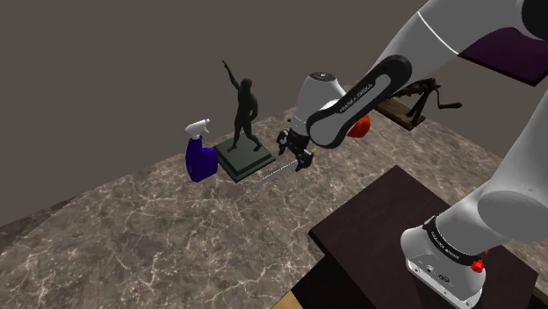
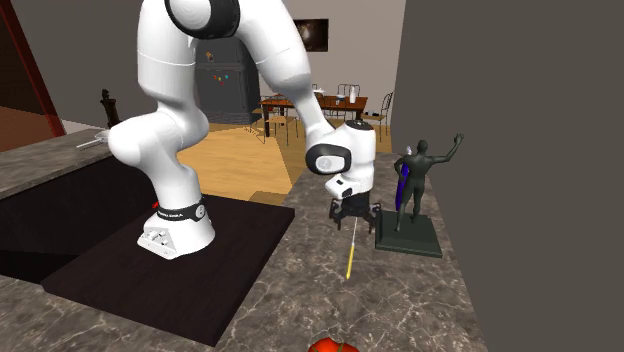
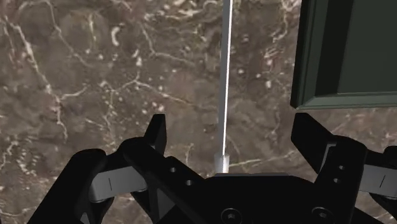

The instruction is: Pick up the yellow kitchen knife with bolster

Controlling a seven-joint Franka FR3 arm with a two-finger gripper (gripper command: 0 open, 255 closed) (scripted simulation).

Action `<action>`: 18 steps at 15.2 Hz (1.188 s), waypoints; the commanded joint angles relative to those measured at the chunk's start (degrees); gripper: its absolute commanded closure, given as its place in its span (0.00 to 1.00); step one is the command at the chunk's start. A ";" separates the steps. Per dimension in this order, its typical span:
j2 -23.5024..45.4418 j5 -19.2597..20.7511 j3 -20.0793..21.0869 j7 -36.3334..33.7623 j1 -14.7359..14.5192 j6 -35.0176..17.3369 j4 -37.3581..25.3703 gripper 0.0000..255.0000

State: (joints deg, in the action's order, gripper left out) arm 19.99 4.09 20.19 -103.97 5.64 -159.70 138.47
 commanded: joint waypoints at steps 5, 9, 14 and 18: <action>5.09 2.56 -2.87 -2.10 -2.34 -4.15 -1.00 0.00; 5.54 2.74 -3.13 -2.16 -2.51 -4.51 -1.09 1.00; 5.55 2.74 -3.13 -2.15 -2.50 -4.51 -1.10 1.00; 4.73 2.40 -2.68 -2.01 -2.19 -3.89 -0.91 1.00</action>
State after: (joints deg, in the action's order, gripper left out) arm 25.24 6.70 17.23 -106.07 3.24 -163.93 137.39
